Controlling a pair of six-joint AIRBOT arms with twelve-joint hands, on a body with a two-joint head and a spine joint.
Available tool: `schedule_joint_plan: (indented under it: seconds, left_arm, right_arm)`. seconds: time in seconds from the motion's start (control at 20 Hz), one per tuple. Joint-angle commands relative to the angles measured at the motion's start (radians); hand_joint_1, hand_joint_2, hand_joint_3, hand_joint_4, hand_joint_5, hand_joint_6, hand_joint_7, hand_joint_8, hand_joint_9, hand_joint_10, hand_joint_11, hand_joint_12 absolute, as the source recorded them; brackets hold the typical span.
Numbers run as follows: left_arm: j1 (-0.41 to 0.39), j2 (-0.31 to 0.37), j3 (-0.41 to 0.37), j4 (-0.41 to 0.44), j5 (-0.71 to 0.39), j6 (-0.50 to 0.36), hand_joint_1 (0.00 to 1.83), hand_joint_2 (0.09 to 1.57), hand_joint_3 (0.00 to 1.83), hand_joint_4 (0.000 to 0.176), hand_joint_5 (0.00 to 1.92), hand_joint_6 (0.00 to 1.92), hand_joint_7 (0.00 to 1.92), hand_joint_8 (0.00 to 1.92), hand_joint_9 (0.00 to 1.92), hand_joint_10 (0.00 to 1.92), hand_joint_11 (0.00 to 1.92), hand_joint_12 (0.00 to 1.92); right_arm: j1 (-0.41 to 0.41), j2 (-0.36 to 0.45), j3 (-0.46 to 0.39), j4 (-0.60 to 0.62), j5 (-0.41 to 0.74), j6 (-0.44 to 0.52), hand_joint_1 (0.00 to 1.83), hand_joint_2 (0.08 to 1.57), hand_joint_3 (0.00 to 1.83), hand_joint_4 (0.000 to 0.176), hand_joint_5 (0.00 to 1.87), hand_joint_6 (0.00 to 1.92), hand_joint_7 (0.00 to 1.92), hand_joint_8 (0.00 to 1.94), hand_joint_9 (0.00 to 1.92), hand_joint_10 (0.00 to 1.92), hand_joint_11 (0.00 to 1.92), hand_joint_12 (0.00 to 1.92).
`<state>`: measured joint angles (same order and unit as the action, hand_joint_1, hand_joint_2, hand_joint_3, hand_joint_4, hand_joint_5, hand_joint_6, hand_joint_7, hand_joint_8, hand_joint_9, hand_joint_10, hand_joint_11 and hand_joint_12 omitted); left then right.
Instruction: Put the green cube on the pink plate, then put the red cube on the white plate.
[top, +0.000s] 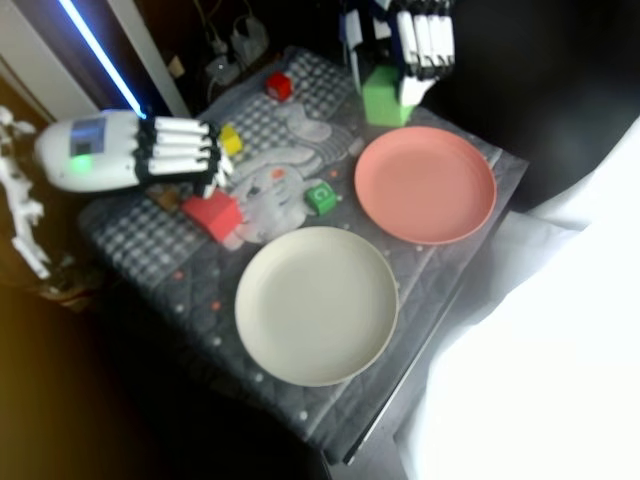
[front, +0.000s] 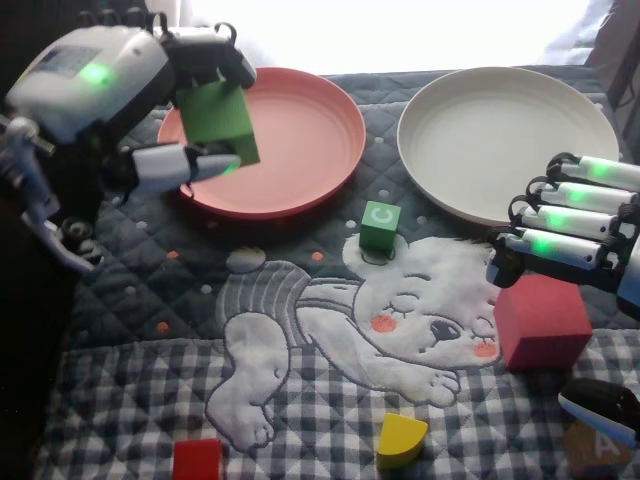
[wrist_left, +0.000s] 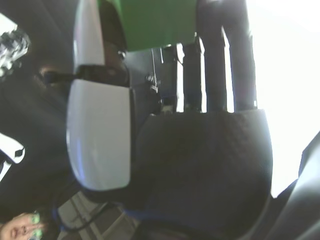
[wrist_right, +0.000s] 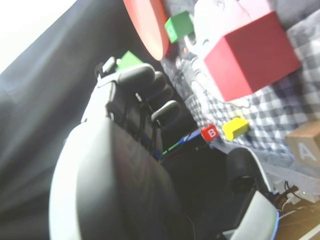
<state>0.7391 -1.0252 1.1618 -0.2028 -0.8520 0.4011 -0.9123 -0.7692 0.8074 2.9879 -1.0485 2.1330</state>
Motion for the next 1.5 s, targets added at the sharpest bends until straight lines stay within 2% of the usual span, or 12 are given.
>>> schedule_joint_plan:
  seconds: [0.0,0.45,0.5,0.6,0.75,0.8,0.85,0.95,1.05,1.25,1.35,1.45]
  left_arm:
    - [-0.025,-0.017,0.017,0.003,-0.067,-0.003,1.25,1.21,0.00,0.000,0.77,1.11,0.83,1.44,0.72,1.54,0.61,1.77]
    - [-0.150,-0.176,0.210,-0.027,0.213,-0.003,1.19,1.26,0.00,0.000,0.68,1.38,0.73,1.46,0.78,1.77,0.75,1.92]
    - [-0.150,-0.184,0.219,-0.032,0.226,-0.003,1.20,1.26,0.00,0.000,0.70,1.19,0.76,1.59,0.77,1.76,0.74,1.92]
    - [-0.147,-0.186,0.222,-0.041,0.227,-0.003,1.16,1.23,0.00,0.000,0.77,1.28,0.76,1.37,0.58,1.26,0.40,1.75]
    - [-0.148,-0.187,0.222,-0.055,0.229,-0.003,0.92,0.99,0.00,0.014,0.51,0.18,0.55,0.32,0.28,0.85,0.02,1.72]
    - [-0.148,-0.187,0.222,-0.064,0.230,-0.003,0.81,0.94,0.00,0.072,0.46,0.07,0.47,0.17,0.14,0.86,0.00,1.66]
    - [-0.147,-0.187,0.222,-0.070,0.231,-0.003,0.76,0.91,0.00,0.091,0.40,0.02,0.38,0.07,0.06,0.74,0.00,1.54]
    - [-0.143,-0.185,0.222,-0.076,0.228,-0.003,0.64,0.82,0.00,0.125,0.18,0.00,0.08,0.00,0.00,0.07,0.00,0.26]
    - [-0.135,-0.177,0.212,-0.082,0.210,-0.003,0.62,0.78,0.00,0.149,0.08,0.00,0.01,0.00,0.00,0.00,0.00,0.01]
    - [-0.106,-0.124,0.140,-0.083,0.110,-0.003,0.52,0.82,0.01,0.176,0.00,0.00,0.01,0.01,0.00,0.00,0.00,0.00]
    - [-0.085,-0.090,0.093,-0.078,0.047,-0.003,0.39,0.86,0.00,0.176,0.03,0.00,0.09,0.01,0.09,0.03,0.00,0.76]
    - [-0.058,-0.051,0.041,-0.073,-0.032,-0.003,0.36,0.88,0.00,0.176,0.05,0.00,0.09,0.00,0.08,0.02,0.00,0.64]
  right_arm:
    - [0.014,-0.001,0.002,0.021,-0.116,0.001,0.77,0.58,0.81,0.000,0.19,1.14,0.27,1.05,0.24,1.38,0.13,1.92]
    - [0.015,-0.003,0.005,0.021,-0.125,0.001,0.80,0.60,0.76,0.000,0.26,1.07,0.31,0.97,0.22,1.27,0.01,1.88]
    - [0.015,-0.003,0.005,0.021,-0.126,0.001,0.81,0.60,0.77,0.000,0.25,1.09,0.30,1.01,0.21,1.31,0.01,1.91]
    - [0.015,-0.004,0.006,0.021,-0.126,0.001,0.81,0.60,0.78,0.000,0.26,1.09,0.29,0.99,0.19,1.29,0.00,1.88]
    - [0.015,-0.004,0.006,0.021,-0.127,0.001,0.84,0.61,0.74,0.000,0.27,1.06,0.31,0.97,0.20,1.28,0.00,1.89]
    - [0.015,-0.004,0.006,0.021,-0.127,0.001,0.81,0.61,0.74,0.000,0.26,1.05,0.30,0.95,0.17,1.27,0.00,1.86]
    - [0.015,-0.003,0.007,0.021,-0.128,0.001,0.81,0.61,0.74,0.000,0.27,1.04,0.30,0.93,0.17,1.26,0.00,1.85]
    - [0.015,-0.003,0.008,0.021,-0.128,0.001,0.79,0.61,0.74,0.000,0.28,1.04,0.32,0.93,0.19,1.26,0.00,1.85]
    - [0.015,-0.003,0.009,0.021,-0.128,0.001,0.78,0.61,0.75,0.000,0.30,1.04,0.34,0.94,0.22,1.26,0.02,1.86]
    - [0.020,-0.003,0.022,0.021,-0.126,0.001,0.85,0.54,0.80,0.000,0.21,1.07,0.27,0.99,0.21,1.38,0.20,1.92]
    - [0.024,-0.005,0.033,0.021,-0.123,0.001,0.86,0.53,0.78,0.000,0.19,1.04,0.25,0.99,0.18,1.35,0.11,1.91]
    - [0.028,-0.010,0.041,0.021,-0.110,0.001,0.91,0.52,0.75,0.000,0.21,0.97,0.24,0.93,0.16,1.28,0.01,1.91]
